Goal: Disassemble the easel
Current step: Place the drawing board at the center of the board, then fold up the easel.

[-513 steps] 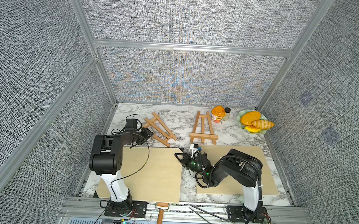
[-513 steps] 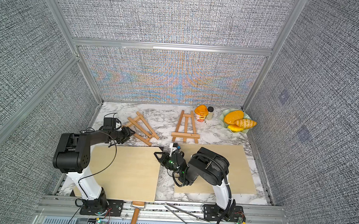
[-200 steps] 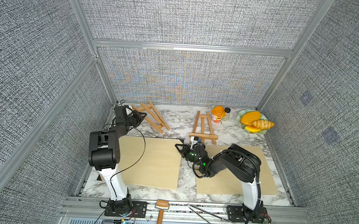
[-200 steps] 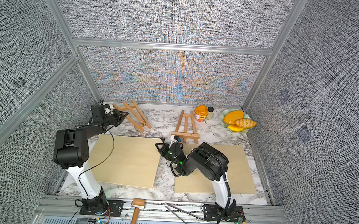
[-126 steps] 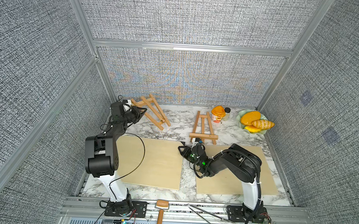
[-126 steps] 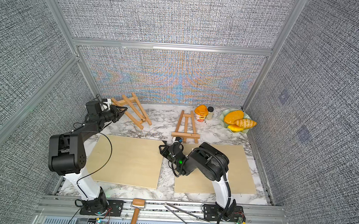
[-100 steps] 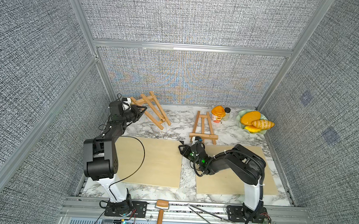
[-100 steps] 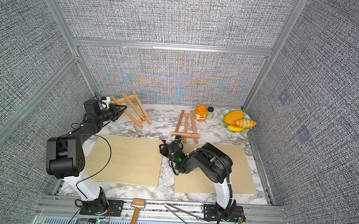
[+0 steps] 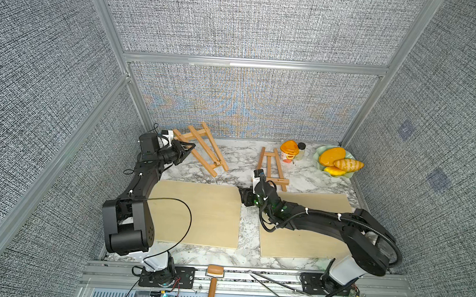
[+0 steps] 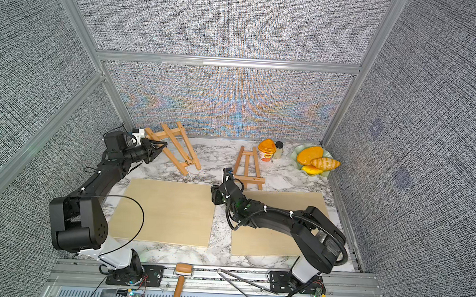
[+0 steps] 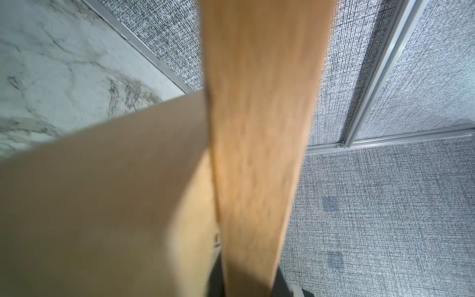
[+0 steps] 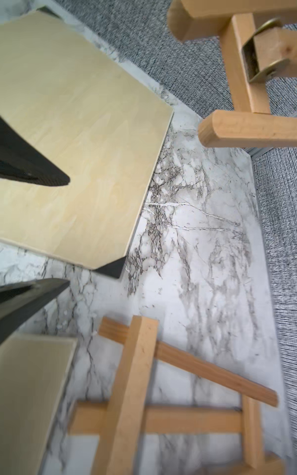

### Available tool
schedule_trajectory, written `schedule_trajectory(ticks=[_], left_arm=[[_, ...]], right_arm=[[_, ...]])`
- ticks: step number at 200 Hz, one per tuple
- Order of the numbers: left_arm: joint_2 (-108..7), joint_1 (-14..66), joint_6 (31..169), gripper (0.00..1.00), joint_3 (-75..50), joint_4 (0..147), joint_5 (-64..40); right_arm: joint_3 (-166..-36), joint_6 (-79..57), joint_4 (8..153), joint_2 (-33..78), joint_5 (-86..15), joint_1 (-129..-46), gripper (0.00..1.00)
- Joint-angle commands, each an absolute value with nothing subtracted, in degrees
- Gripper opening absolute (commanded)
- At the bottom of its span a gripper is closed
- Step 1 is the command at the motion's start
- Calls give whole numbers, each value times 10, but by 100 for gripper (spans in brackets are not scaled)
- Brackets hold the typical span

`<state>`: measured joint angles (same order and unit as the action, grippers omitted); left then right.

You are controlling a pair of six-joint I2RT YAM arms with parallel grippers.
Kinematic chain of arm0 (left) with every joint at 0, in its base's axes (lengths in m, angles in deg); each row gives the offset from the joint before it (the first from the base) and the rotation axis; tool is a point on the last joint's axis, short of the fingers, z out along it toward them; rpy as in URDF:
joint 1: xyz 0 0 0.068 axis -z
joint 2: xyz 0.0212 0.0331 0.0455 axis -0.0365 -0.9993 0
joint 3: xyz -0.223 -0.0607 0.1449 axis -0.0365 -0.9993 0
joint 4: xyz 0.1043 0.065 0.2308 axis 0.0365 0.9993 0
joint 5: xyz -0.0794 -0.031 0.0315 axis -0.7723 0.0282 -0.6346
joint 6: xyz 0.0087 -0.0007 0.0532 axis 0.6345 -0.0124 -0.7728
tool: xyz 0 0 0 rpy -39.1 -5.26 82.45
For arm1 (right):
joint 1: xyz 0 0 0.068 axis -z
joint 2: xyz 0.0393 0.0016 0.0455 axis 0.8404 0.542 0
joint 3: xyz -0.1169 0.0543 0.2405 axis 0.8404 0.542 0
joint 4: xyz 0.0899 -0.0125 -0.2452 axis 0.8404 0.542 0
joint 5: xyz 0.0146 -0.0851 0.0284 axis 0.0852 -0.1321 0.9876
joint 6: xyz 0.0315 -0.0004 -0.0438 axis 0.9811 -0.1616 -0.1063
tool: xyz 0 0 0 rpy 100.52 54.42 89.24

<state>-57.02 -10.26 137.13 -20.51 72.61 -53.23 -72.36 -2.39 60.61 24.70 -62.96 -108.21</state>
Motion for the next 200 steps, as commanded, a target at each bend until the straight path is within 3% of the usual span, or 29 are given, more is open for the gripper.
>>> schedule_trajectory(ticks=[1, 50, 118, 164, 184, 200], left_arm=[[-548, -103, 1353, 0, -209, 780, -562], [-498, -104, 1378, 0, -272, 806, -590], [-450, -104, 1419, 0, -309, 831, -619], [-430, -103, 1416, 0, -325, 870, -627], [-421, -103, 1406, 0, -326, 894, -632], [-413, -104, 1400, 0, -325, 908, -635]], right_arm=[[-693, -229, 525, 219, -619, -1086, 61], [-661, -513, 402, 205, -607, -1113, 67], [-662, -727, 258, 262, -636, -1155, 75], [-701, -789, 258, 296, -669, -1166, 77], [-720, -811, 279, 306, -672, -1166, 72], [-729, -823, 295, 310, -669, -1166, 54]])
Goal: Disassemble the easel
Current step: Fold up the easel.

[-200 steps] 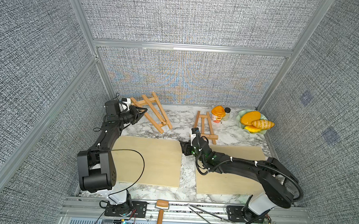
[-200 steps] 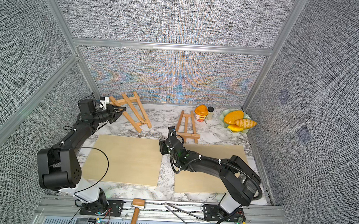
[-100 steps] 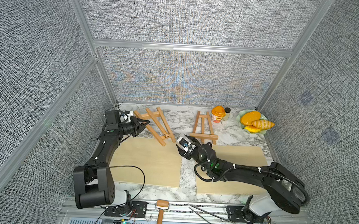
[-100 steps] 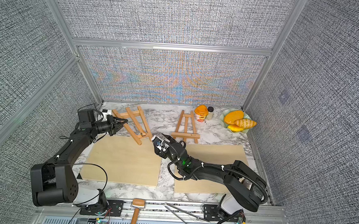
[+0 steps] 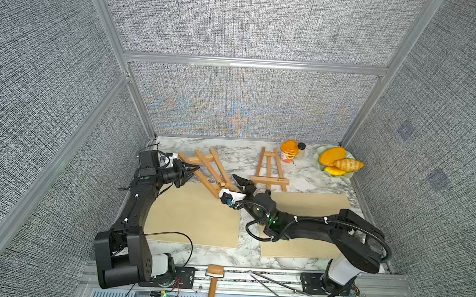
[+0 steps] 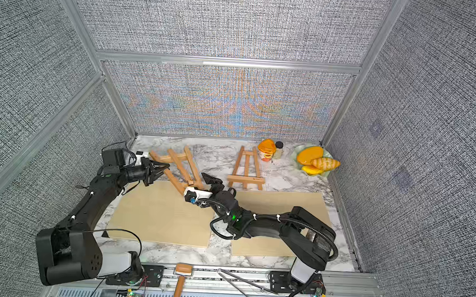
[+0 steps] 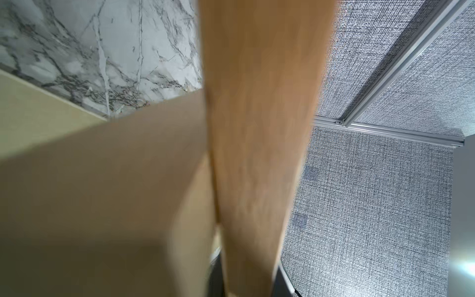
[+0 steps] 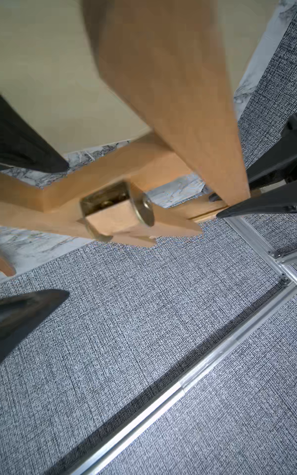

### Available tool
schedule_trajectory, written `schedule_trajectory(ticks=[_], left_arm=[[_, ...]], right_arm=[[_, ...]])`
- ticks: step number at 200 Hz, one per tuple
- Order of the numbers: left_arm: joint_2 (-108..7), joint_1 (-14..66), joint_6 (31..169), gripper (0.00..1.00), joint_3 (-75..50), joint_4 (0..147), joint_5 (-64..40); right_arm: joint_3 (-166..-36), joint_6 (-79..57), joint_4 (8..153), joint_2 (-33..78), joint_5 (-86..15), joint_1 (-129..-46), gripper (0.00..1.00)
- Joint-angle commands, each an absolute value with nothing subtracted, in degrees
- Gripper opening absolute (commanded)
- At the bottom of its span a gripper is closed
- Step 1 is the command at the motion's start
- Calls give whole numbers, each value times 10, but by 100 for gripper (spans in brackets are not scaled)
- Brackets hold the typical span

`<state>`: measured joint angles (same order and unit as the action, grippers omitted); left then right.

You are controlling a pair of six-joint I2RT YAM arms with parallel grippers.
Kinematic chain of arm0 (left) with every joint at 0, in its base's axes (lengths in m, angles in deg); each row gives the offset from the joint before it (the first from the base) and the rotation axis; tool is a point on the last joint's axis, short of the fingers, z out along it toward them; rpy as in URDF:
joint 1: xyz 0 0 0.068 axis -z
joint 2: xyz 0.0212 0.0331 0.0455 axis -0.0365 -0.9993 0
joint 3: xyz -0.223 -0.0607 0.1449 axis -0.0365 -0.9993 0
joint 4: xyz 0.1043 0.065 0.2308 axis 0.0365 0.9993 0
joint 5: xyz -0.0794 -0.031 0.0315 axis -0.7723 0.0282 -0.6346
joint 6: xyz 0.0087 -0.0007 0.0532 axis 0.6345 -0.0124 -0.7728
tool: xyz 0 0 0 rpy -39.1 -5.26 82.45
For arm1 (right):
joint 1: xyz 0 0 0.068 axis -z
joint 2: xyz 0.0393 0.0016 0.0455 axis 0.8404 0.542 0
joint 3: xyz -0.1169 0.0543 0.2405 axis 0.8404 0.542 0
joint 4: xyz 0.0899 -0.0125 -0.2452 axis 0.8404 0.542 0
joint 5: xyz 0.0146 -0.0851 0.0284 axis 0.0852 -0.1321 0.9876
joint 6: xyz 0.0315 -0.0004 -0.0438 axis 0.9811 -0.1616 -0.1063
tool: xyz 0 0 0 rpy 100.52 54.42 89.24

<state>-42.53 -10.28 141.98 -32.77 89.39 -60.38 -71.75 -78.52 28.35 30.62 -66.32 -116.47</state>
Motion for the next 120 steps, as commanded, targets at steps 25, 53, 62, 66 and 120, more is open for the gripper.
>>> schedule_trajectory(ticks=[25, 53, 62, 66, 120], left_arm=[[-409, -104, 1388, 0, -317, 934, -638], [-412, -104, 1386, 0, -313, 940, -649], [-412, -104, 1384, 1, -312, 941, -651], [-412, -104, 1384, 3, -311, 942, -652], [-418, -104, 1349, 85, -292, 965, -671]], right_arm=[[-730, -830, 302, 301, -656, -1168, 31], [-723, -841, 308, 282, -637, -1172, 18], [-720, -845, 315, 275, -631, -1174, 14], [-719, -847, 318, 271, -629, -1175, 12], [-746, -773, 426, 216, -616, -1173, 0]])
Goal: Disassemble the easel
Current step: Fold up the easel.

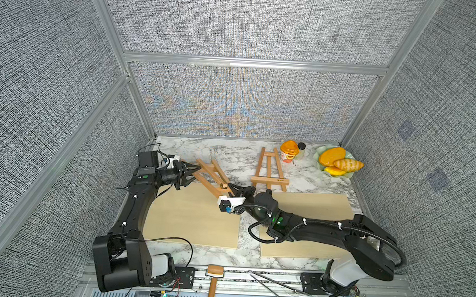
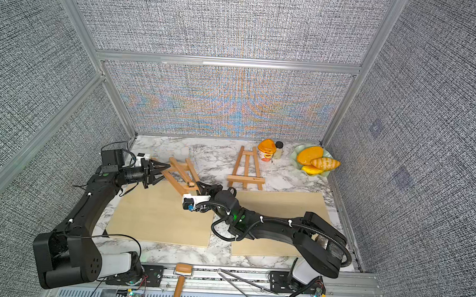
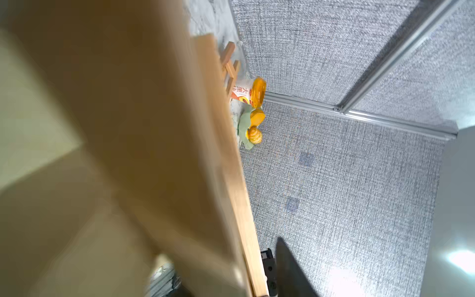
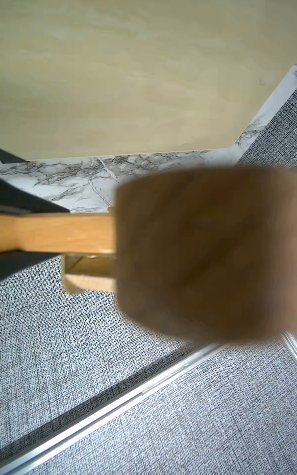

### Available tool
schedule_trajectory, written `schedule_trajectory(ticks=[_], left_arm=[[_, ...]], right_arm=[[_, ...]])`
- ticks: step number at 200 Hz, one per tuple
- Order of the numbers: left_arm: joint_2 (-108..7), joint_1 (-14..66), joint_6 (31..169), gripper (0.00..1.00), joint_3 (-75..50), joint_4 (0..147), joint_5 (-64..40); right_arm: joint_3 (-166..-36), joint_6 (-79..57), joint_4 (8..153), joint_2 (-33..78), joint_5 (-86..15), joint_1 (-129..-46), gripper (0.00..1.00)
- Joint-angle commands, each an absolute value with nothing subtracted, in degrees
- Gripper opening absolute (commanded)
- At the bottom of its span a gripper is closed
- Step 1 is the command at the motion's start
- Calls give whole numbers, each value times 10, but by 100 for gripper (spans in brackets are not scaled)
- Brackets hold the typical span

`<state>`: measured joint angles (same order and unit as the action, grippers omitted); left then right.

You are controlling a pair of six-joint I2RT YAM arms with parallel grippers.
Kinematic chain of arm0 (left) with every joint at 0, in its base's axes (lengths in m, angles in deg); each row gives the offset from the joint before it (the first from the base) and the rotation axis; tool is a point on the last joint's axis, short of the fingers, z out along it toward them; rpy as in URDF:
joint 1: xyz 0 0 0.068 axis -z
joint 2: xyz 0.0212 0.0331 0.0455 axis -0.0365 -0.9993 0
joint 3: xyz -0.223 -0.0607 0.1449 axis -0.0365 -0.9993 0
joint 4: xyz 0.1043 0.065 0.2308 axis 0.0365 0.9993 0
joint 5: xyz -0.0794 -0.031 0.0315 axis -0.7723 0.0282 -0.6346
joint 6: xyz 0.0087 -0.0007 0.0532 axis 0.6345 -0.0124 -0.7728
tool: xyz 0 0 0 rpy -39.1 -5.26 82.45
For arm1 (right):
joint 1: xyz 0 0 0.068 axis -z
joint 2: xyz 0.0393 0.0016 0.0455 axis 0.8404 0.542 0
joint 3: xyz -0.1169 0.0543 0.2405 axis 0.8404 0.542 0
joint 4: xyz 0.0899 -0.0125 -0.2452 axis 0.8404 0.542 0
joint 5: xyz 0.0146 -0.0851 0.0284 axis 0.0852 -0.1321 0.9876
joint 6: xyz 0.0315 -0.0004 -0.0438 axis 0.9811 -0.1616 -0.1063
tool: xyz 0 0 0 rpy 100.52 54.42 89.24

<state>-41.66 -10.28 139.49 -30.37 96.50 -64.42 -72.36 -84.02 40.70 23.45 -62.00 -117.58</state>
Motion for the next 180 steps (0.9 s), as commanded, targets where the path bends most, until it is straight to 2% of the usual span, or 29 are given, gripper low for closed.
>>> schedule_trajectory(ticks=[1, 3, 7, 41, 73, 99, 125, 155, 180], left_arm=[[-418, -104, 1347, 91, -291, 967, -671], [-418, -103, 1343, 97, -289, 971, -671], [-418, -104, 1332, 99, -284, 982, -671], [-416, -103, 1217, 99, -234, 1098, -669], [-384, -104, 1155, 99, -205, 1108, -660], [-351, -104, 1109, 99, -180, 1095, -587], [-287, -104, 1106, 99, -229, 969, -497], [-187, -102, 1182, 99, -380, 694, -433], [-194, -95, 1231, 99, -443, 591, -432]], right_arm=[[-747, -770, 427, 215, -617, -1173, 0], [-749, -764, 431, 213, -618, -1172, 0], [-754, -754, 439, 211, -621, -1170, 0], [-809, -643, 535, 186, -601, -1131, 0], [-851, -511, 622, 163, -525, -1066, 0], [-873, -394, 654, 145, -461, -1013, 0], [-893, -289, 674, 135, -402, -976, 0], [-909, -181, 681, 135, -339, -952, 0], [-900, -94, 645, 138, -309, -943, 0]])
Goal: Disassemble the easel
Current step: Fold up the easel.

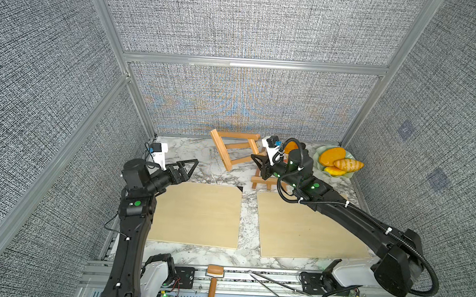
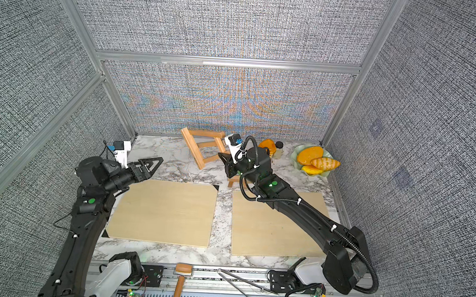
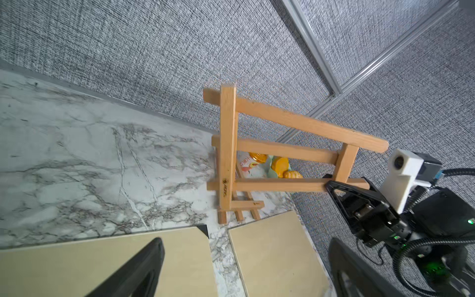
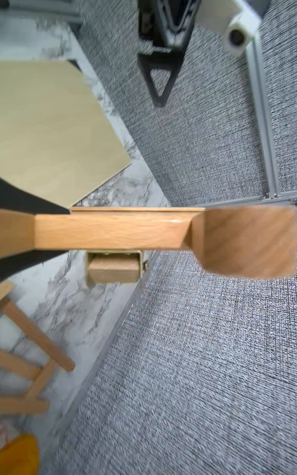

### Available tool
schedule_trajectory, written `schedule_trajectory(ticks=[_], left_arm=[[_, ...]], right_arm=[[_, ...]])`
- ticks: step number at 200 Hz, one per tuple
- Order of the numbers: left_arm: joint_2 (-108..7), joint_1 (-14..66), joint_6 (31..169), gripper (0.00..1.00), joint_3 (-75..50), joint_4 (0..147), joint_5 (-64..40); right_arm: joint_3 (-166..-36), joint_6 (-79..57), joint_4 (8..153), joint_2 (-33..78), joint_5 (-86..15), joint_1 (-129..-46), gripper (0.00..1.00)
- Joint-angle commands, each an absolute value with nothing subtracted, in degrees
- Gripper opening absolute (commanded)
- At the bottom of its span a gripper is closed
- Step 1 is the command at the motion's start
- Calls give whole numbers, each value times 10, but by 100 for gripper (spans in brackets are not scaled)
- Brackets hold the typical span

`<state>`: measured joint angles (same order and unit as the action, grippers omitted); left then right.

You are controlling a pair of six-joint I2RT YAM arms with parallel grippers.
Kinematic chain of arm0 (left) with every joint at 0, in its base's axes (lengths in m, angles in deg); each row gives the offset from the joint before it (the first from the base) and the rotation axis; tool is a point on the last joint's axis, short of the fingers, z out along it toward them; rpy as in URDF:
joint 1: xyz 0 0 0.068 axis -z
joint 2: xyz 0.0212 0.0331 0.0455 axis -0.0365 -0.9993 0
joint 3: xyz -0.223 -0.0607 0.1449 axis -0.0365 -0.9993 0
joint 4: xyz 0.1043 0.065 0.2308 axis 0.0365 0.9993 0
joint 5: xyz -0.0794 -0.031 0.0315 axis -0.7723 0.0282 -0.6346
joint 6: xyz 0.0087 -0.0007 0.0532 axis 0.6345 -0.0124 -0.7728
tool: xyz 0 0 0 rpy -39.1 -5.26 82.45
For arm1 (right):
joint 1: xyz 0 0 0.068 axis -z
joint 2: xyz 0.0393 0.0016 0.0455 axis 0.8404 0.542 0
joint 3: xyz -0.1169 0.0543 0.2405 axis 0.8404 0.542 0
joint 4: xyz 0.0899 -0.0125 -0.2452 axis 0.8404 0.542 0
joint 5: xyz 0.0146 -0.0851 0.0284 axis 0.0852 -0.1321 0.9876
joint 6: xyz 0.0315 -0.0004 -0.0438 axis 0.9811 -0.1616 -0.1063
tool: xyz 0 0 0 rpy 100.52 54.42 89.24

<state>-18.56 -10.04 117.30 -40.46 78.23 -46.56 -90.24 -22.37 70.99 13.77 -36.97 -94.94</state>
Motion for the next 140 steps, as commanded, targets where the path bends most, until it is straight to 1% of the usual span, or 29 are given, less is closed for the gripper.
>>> schedule_trajectory(ticks=[1, 12, 27, 51, 80, 106, 119, 140], left_arm=[[-195, -94, 1232, 99, -443, 590, -433], [-215, -83, 1238, 97, -449, 590, -432], [-245, -65, 1241, 91, -449, 602, -423], [-304, -24, 1294, 77, -456, 608, -407], [-375, 21, 1349, 60, -468, 584, -403], [-407, 53, 1370, 56, -477, 563, -381], [-420, 61, 1385, 51, -483, 543, -383], [-437, 68, 1409, 40, -489, 512, -389]], right_arm=[[-899, -90, 642, 138, -309, -943, 0], [-888, -50, 609, 143, -297, -941, 0], [-875, -3, 566, 150, -286, -941, 0], [-860, 46, 520, 169, -285, -941, 0], [-852, 71, 488, 184, -291, -942, 0], [-867, 59, 508, 186, -299, -948, 0], [-885, 32, 543, 185, -306, -957, 0], [-925, -34, 619, 183, -329, -981, 0]])
